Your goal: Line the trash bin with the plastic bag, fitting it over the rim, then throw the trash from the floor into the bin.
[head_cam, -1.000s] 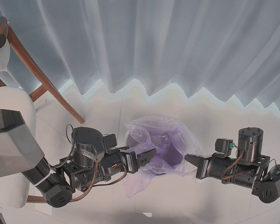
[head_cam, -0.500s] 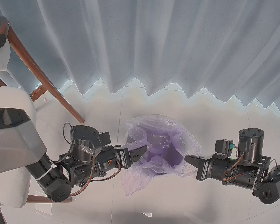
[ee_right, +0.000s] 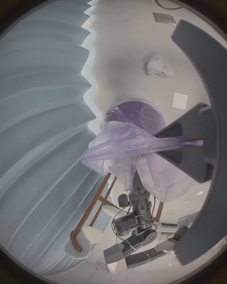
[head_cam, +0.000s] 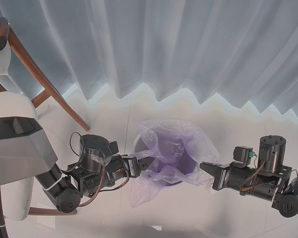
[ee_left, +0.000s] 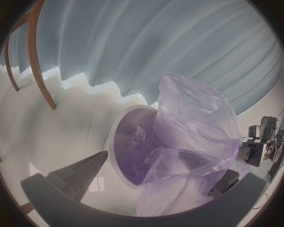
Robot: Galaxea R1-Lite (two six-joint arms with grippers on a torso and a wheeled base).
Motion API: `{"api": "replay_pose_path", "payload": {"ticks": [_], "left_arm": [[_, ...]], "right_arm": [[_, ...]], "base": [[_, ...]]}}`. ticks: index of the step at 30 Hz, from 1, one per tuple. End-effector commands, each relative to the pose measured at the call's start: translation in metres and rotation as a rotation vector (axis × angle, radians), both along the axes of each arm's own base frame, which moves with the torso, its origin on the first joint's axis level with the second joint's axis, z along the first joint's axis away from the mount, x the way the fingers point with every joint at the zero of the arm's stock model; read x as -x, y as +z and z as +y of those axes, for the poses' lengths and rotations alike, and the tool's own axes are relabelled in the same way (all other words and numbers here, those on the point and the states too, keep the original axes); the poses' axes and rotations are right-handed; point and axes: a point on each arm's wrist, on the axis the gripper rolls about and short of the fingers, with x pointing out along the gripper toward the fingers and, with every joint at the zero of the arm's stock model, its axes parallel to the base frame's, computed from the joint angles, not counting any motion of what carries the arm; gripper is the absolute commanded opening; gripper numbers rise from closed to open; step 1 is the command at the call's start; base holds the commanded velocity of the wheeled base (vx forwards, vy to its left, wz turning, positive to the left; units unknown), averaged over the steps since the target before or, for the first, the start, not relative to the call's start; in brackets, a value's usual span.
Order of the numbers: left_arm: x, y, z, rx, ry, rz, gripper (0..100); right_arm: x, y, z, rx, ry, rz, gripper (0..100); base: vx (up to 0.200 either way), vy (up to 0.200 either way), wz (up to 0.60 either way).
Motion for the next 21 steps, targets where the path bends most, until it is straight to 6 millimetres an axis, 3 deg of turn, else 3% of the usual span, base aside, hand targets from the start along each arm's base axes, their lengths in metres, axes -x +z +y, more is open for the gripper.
{"api": "replay_pose_path", "payload": {"ticks": [1,6,7,14,21], "left_arm": [[0.0,-0.002,0.0,-0.003,0.001,0.006,100],[0.0,-0.003,0.0,-0.005,0.002,0.008,100],[0.0,-0.004,0.0,-0.005,0.004,0.01,0],[-0.001,0.002,-0.001,0.079,0.022,0.032,0],[0.009,0.037,0.005,0.201,0.05,-0.012,0]], "right_arm": [[-0.001,0.0,-0.001,-0.001,-0.004,-0.002,0],[0.0,-0.001,-0.001,0.0,-0.002,0.001,0],[0.0,-0.001,0.0,0.0,-0.001,-0.001,0],[-0.007,0.004,-0.006,-0.034,-0.028,0.003,0],[-0.028,0.025,-0.02,-0.156,-0.044,0.042,0]], "base": [[0.0,0.0,0.0],[0.0,0.0,0.0],[0.0,0.0,0.0],[0.0,0.0,0.0],[0.0,0.0,0.0]]}}
